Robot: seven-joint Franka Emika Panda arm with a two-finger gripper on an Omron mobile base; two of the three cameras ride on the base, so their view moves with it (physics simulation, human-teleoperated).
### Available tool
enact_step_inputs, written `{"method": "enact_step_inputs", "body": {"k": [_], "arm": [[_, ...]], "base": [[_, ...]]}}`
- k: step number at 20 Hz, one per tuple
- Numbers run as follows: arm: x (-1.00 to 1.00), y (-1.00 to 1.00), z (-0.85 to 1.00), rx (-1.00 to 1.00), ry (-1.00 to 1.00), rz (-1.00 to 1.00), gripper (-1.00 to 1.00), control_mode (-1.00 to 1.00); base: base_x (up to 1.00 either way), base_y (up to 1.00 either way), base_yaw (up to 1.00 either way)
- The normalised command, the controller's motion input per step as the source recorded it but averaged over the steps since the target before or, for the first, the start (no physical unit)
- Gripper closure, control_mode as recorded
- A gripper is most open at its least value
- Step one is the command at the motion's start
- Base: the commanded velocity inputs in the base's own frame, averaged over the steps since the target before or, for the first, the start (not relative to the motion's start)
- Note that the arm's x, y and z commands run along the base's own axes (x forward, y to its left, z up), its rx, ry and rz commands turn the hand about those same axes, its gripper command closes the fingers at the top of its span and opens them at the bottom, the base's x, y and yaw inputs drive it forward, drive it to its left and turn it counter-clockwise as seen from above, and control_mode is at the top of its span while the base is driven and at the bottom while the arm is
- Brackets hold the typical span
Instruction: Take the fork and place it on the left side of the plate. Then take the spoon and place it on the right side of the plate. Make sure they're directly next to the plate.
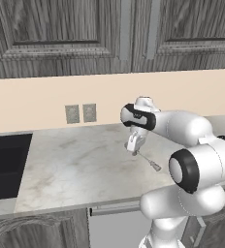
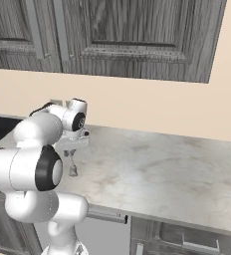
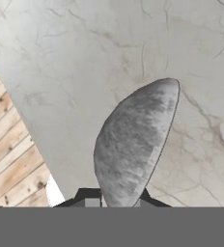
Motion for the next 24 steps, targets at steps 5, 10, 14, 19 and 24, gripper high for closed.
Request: {"method": "enact_step_inputs", "body": {"k": [5,10,14,19,24], "arm": [[0.00,0.00,0.00,0.00,0.00,0.00,1.00,1.00],[0.00,0.00,0.00,0.00,0.00,0.00,1.00,1.00],[0.00,0.00,0.00,0.00,0.00,0.00,1.00,1.00],[0.00,0.00,0.00,0.00,0.00,0.00,1.00,1.00],[0.00,0.00,0.00,0.00,0.00,0.00,1.00,1.00]], "base": [[0.00,0.00,0.00],[0.00,0.00,0.00],[-0.59,-0.01,0.11],[-0.79,0.01,0.37],[-0.31,0.02,0.89]]}}
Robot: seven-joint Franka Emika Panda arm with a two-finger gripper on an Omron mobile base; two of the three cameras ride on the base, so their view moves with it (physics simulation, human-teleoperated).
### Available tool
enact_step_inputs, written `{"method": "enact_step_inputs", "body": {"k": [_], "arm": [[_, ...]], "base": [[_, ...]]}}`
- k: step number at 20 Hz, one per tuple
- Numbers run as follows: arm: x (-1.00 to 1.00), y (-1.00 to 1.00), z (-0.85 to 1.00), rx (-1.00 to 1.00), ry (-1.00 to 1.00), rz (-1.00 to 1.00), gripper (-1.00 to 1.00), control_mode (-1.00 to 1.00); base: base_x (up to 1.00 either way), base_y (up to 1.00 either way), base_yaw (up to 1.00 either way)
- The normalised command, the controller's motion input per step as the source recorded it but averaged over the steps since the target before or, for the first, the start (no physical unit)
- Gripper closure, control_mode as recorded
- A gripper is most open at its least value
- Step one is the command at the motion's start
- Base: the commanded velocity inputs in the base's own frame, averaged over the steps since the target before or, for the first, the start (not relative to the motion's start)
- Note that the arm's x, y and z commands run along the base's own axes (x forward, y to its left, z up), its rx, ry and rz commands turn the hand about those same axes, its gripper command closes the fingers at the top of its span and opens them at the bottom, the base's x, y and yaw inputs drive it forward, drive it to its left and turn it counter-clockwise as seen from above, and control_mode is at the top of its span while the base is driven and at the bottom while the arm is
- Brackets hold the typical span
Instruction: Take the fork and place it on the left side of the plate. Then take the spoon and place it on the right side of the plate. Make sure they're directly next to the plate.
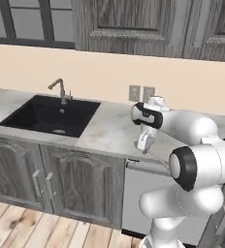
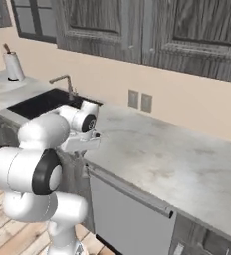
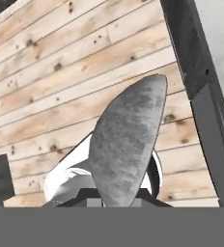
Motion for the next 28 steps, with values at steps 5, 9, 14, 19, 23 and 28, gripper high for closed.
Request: {"method": "enact_step_inputs", "body": {"k": [5,9,14,19,23,28], "arm": [[0.00,0.00,0.00,0.00,0.00,0.00,1.00,1.00],[0.00,0.00,0.00,0.00,0.00,0.00,1.00,1.00],[0.00,0.00,0.00,0.00,0.00,0.00,1.00,1.00],[0.00,0.00,0.00,0.00,0.00,0.00,1.00,1.00],[0.00,0.00,0.00,0.00,0.00,0.00,1.00,1.00],[0.00,0.00,0.00,0.00,0.00,0.00,1.00,1.00]], "base": [[-0.08,0.00,1.00],[-0.06,0.00,1.00],[-0.07,0.00,1.00],[-0.08,0.00,1.00],[-0.06,0.00,1.00],[-0.05,0.00,1.00]]}}
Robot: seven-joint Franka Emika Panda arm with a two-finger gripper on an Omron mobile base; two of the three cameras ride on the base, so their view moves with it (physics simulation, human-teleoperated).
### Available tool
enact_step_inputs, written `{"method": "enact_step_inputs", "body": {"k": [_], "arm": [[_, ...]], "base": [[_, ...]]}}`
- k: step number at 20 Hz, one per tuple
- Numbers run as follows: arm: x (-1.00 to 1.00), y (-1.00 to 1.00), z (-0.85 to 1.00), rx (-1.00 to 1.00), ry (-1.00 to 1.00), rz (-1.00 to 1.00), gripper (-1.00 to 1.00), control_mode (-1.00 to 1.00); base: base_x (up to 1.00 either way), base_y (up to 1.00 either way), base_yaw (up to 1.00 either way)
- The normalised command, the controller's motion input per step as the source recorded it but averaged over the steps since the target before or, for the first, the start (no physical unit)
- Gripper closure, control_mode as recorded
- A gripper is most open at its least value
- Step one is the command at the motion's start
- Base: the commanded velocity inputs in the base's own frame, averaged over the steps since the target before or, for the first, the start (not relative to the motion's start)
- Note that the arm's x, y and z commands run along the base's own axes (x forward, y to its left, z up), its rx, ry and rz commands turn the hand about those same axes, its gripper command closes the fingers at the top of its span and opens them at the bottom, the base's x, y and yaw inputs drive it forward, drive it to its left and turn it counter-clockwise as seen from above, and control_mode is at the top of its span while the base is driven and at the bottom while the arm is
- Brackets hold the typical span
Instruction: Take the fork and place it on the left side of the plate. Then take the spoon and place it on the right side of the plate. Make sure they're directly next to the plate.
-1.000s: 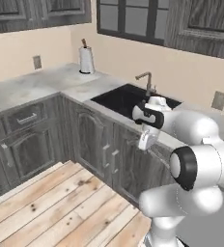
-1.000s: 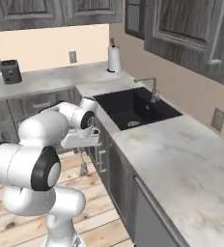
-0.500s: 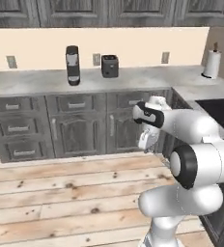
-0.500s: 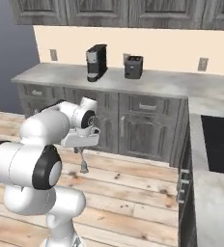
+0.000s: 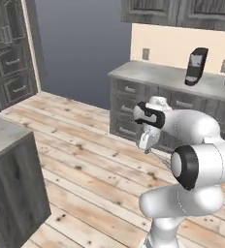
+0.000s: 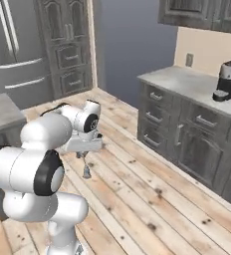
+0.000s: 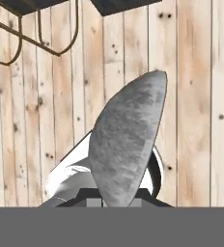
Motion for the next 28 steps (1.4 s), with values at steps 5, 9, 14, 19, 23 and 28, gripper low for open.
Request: {"method": "enact_step_inputs", "body": {"k": [5,9,14,19,23,28], "arm": [[0.00,0.00,0.00,0.00,0.00,0.00,1.00,1.00],[0.00,0.00,0.00,0.00,0.00,0.00,1.00,1.00],[0.00,0.00,0.00,0.00,0.00,0.00,1.00,1.00],[0.00,0.00,0.00,0.00,0.00,0.00,1.00,1.00],[0.00,0.00,0.00,0.00,0.00,0.00,1.00,1.00],[0.00,0.00,0.00,0.00,0.00,0.00,1.00,1.00]], "base": [[0.00,0.03,0.98],[0.13,0.19,0.78],[0.31,0.25,0.54],[0.46,0.39,0.00],[0.42,0.29,0.00],[0.34,0.40,0.00]]}}
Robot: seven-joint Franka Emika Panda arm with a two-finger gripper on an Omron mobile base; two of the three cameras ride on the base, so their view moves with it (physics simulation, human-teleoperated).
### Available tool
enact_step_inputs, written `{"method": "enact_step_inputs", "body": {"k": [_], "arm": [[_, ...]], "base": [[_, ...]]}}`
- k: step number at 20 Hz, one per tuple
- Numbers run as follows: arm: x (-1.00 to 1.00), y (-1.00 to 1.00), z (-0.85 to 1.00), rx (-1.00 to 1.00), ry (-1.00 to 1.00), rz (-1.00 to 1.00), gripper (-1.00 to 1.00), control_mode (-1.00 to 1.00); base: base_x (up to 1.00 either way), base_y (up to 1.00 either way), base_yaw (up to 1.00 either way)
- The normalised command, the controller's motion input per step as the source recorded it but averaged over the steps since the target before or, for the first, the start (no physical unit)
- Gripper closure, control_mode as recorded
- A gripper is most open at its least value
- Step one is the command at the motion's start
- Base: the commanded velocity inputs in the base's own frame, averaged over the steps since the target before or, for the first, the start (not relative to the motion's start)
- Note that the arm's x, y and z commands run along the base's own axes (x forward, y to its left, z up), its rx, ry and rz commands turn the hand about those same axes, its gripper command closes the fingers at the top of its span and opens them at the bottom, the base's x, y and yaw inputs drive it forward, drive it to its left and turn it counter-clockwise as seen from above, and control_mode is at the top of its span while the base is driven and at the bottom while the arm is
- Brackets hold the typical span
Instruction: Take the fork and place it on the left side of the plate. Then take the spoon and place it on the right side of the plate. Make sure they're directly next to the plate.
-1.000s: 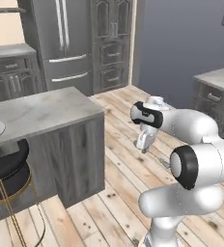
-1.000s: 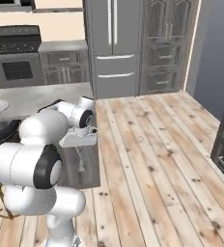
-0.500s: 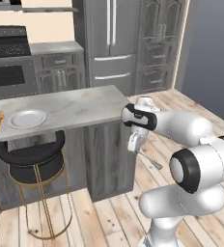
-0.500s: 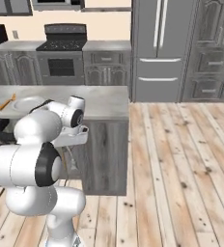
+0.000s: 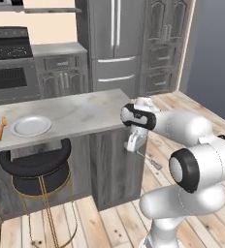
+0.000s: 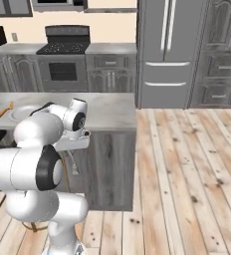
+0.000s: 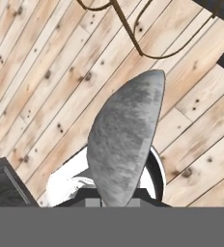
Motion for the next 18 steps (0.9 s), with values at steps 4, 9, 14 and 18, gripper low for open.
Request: {"method": "enact_step_inputs", "body": {"k": [4,9,14,18], "arm": [[0.00,0.00,0.00,0.00,0.00,0.00,1.00,1.00],[0.00,0.00,0.00,0.00,0.00,0.00,1.00,1.00],[0.00,0.00,0.00,0.00,0.00,0.00,1.00,1.00],[0.00,0.00,0.00,0.00,0.00,0.00,1.00,1.00]], "base": [[0.32,0.46,0.00],[0.44,0.43,0.00],[0.53,0.43,0.00],[0.54,0.35,0.00]]}}
